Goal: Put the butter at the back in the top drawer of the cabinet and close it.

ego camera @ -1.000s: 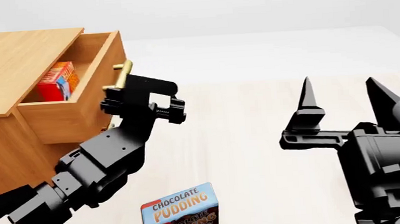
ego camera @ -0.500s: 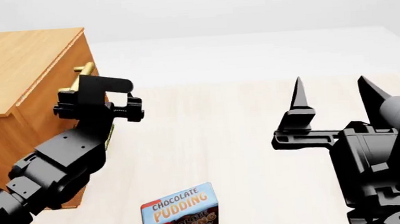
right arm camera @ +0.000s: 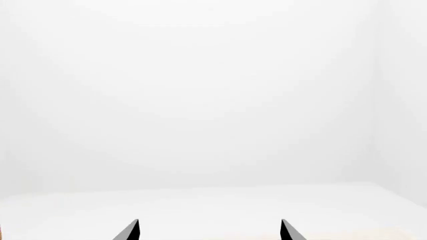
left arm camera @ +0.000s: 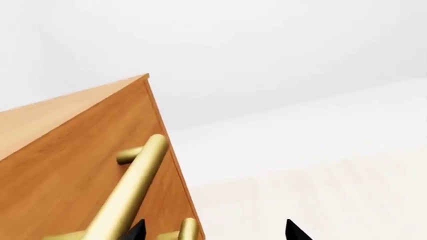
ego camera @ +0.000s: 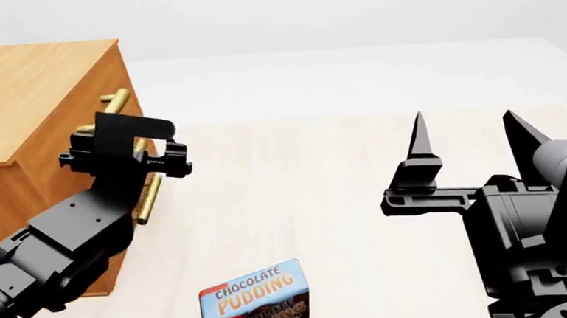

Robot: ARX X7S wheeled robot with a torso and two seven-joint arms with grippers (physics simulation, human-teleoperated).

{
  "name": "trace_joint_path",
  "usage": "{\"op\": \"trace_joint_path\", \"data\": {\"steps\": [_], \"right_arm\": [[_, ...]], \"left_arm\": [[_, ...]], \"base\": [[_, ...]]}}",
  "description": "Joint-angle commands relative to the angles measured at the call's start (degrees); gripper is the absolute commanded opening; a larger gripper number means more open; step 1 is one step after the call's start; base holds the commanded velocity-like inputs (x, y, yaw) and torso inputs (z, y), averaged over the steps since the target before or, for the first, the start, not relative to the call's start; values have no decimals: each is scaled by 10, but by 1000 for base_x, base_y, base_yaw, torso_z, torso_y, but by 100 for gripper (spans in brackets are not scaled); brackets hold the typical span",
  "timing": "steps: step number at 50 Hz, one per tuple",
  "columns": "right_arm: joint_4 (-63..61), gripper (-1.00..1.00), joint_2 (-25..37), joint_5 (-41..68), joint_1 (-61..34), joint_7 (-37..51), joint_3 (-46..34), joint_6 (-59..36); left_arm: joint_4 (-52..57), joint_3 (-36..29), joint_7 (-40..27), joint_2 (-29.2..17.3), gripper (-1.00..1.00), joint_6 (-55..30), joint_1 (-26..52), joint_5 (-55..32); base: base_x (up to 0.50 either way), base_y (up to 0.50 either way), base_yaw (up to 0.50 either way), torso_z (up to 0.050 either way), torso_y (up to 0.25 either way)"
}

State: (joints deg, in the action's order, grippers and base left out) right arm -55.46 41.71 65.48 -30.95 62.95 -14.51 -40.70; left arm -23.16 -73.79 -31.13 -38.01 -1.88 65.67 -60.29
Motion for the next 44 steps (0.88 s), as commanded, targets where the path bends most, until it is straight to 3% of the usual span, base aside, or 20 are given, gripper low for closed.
{"op": "trace_joint_path", "data": {"steps": [1, 14, 23, 29, 36, 43, 44], "right_arm": [[-5, 100, 1, 5, -3, 7, -3, -1], [-16, 100, 6, 0, 7, 10, -4, 7], [-45, 100, 27, -54, 56, 10, -34, 43], [-45, 100, 124, -102, 21, 77, -201, 185], [-45, 100, 199, -167, -59, 149, -405, 308], [-45, 100, 236, -298, -222, 266, -738, 422], [-45, 100, 239, -312, -218, 270, -748, 428]], "left_arm": [[125, 16, -64, -97, 100, -2, -16, 11], [481, -6, -194, -288, 100, 48, -88, 79], [647, -32, -316, -395, 100, 132, -169, 211], [694, -56, -388, -435, 100, 172, -216, 312], [698, -85, -439, -447, 100, 228, -263, 396], [691, -114, -482, -448, 100, 287, -307, 474], [690, -117, -485, -446, 100, 288, -311, 483]], "base": [[0, 0, 0, 0, 0], [0, 0, 0, 0, 0], [0, 0, 0, 0, 0], [0, 0, 0, 0, 0], [0, 0, 0, 0, 0], [0, 0, 0, 0, 0], [0, 0, 0, 0, 0]]}}
